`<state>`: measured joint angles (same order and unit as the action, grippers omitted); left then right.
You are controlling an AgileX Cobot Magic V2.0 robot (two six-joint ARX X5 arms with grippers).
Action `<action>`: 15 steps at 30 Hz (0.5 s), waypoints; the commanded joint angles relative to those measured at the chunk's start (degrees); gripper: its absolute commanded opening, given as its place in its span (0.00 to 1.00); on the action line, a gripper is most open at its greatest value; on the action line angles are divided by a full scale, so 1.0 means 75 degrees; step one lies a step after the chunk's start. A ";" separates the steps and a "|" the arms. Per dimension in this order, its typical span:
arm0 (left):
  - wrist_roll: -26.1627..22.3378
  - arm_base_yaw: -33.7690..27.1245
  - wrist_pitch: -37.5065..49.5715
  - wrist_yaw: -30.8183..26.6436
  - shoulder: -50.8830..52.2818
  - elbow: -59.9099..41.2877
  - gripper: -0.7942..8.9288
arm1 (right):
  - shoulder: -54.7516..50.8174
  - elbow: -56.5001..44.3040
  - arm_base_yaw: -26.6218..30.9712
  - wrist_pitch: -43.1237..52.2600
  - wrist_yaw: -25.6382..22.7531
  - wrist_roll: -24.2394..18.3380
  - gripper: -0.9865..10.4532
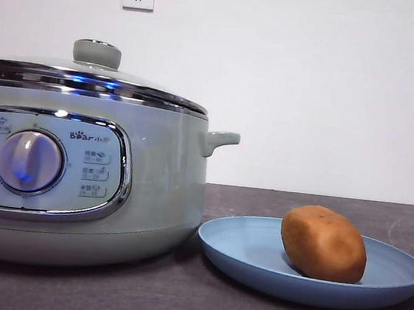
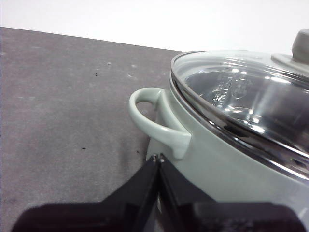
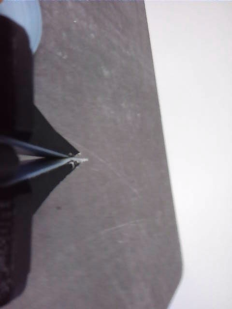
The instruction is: Take the potato out from the steamer,put the potato on the plate,close the lid
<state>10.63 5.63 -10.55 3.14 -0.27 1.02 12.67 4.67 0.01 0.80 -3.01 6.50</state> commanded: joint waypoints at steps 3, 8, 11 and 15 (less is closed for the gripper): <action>0.0041 -0.0020 0.0029 -0.0012 0.0017 -0.0108 0.08 | -0.0460 -0.0516 0.0000 0.0085 0.0009 0.0615 0.09; 0.0041 -0.0020 0.0029 -0.0012 0.0017 -0.0108 0.08 | -0.0793 -0.0580 0.0000 -0.0624 -0.0003 0.0758 0.09; 0.0044 -0.0020 0.0029 -0.0012 0.0017 -0.0108 0.08 | -0.0935 -0.0580 0.0000 -0.1160 -0.0012 0.0761 0.09; 0.0041 -0.0020 0.0029 -0.0012 0.0017 -0.0111 0.08 | -0.1087 -0.0580 0.0000 -0.1457 -0.0015 0.0720 0.09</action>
<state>10.63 5.63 -10.55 3.16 -0.27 1.02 4.89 0.95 0.01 -9.93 -3.03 11.46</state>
